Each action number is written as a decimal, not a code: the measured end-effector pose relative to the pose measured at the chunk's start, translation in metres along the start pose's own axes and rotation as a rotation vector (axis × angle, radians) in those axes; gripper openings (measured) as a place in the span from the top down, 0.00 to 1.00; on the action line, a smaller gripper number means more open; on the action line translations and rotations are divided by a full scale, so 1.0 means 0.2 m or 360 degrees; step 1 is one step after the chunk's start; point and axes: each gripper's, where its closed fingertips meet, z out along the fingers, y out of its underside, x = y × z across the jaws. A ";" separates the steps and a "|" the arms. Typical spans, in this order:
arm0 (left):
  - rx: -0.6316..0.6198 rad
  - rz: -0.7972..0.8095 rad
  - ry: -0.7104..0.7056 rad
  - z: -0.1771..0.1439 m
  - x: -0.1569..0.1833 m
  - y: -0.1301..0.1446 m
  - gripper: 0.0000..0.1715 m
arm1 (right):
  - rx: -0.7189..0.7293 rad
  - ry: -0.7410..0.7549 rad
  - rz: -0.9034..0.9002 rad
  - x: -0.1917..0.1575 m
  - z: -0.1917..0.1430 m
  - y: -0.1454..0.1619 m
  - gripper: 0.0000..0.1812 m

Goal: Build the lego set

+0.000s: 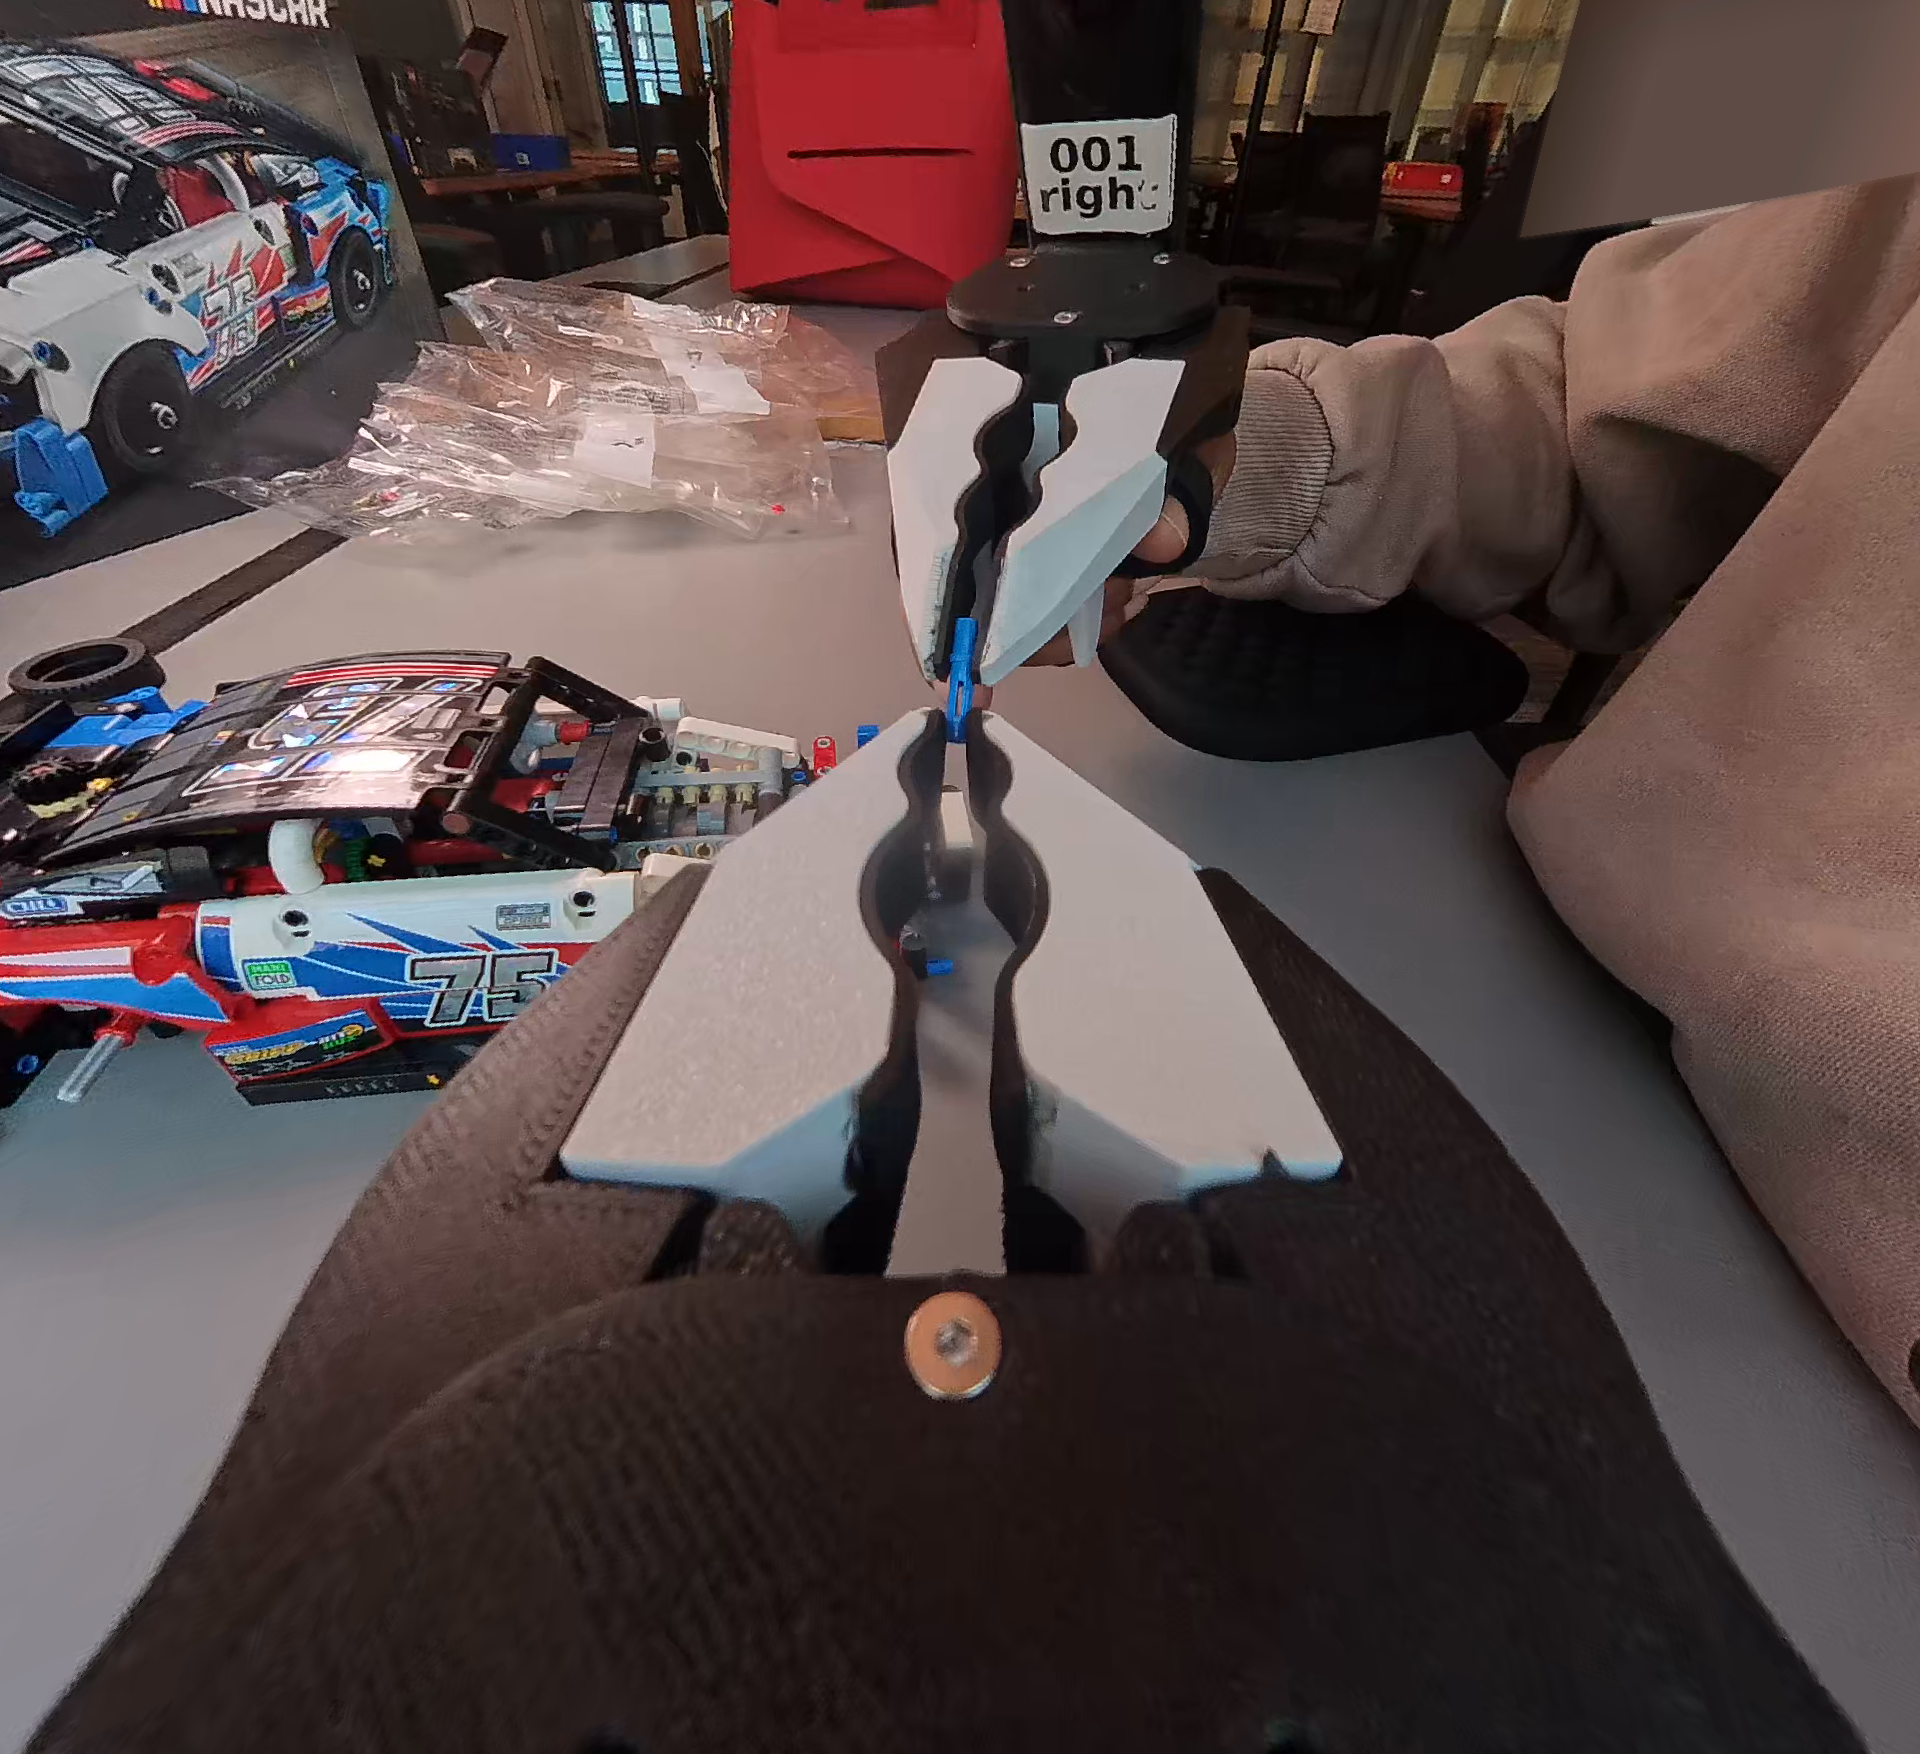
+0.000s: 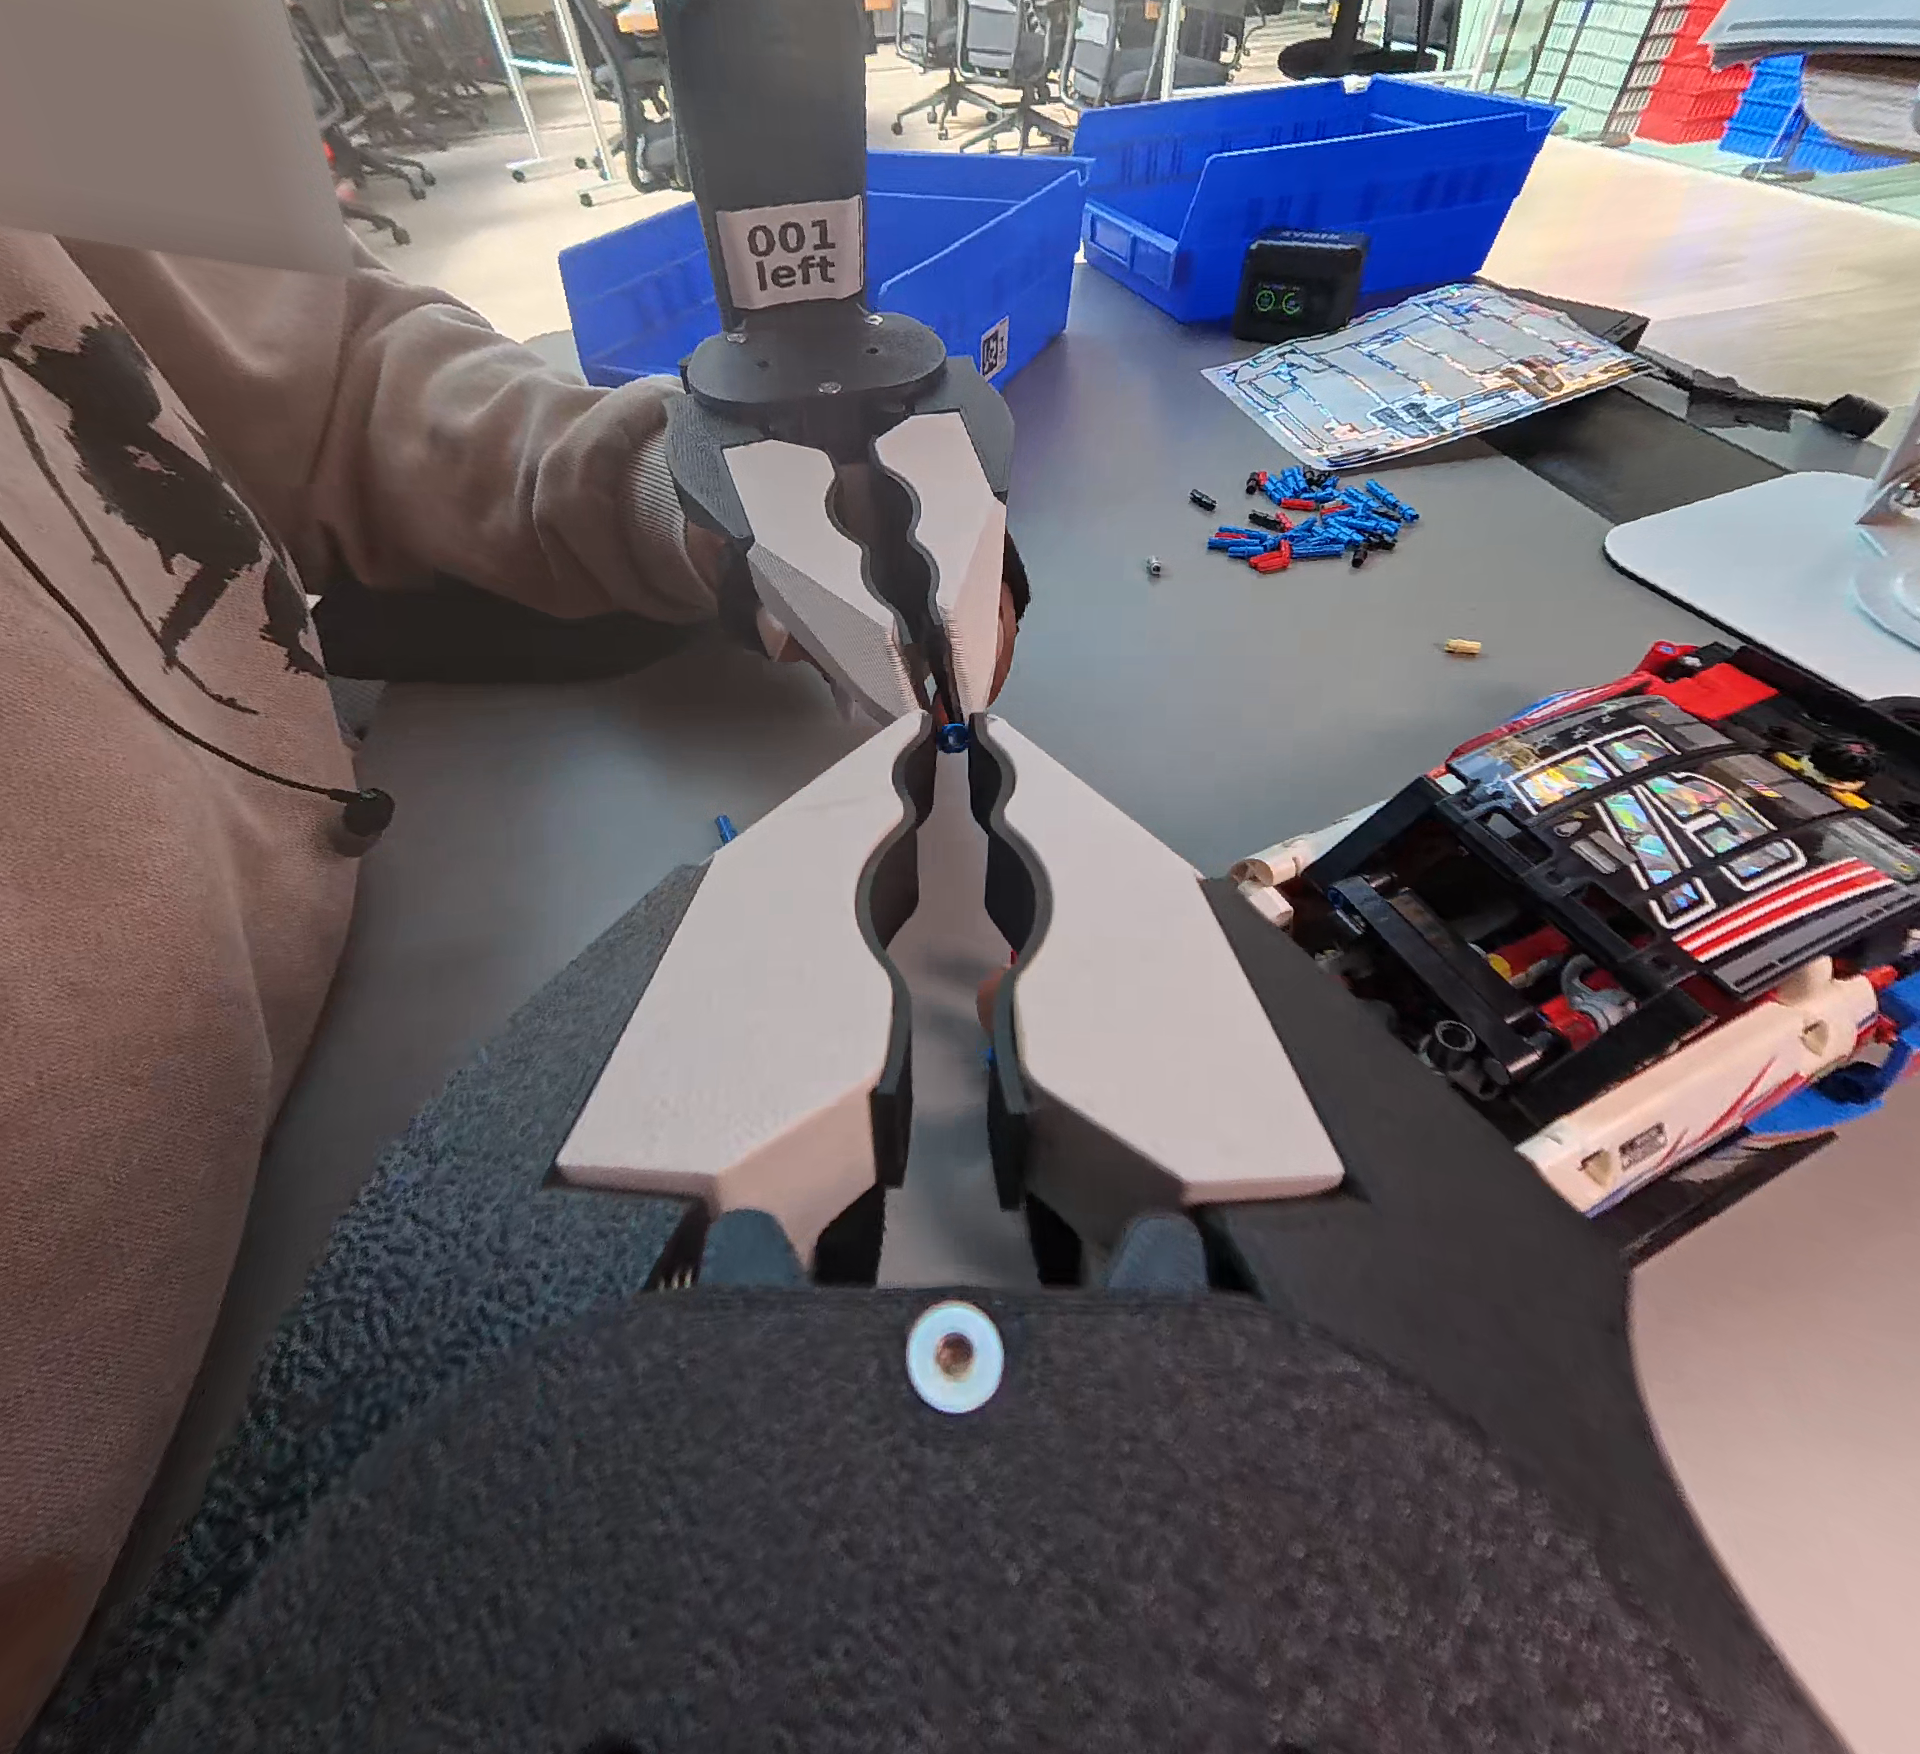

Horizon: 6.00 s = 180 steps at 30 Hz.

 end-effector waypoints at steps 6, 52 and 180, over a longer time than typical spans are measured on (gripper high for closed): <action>-0.0092 0.0002 -0.0134 0.02 -0.08 0.05 0.91 | -0.0104 0.0076 -0.0005 0.08 -0.04 0.03 0.98; -0.0383 -0.0317 -0.0515 0.10 -0.52 0.22 0.81 | -0.0119 0.0531 0.0423 0.74 -0.18 0.28 0.99; -0.0702 -0.0226 -0.0564 -0.10 -0.16 0.38 0.51 | -0.2052 -0.0234 -0.0828 0.03 -0.01 0.31 0.98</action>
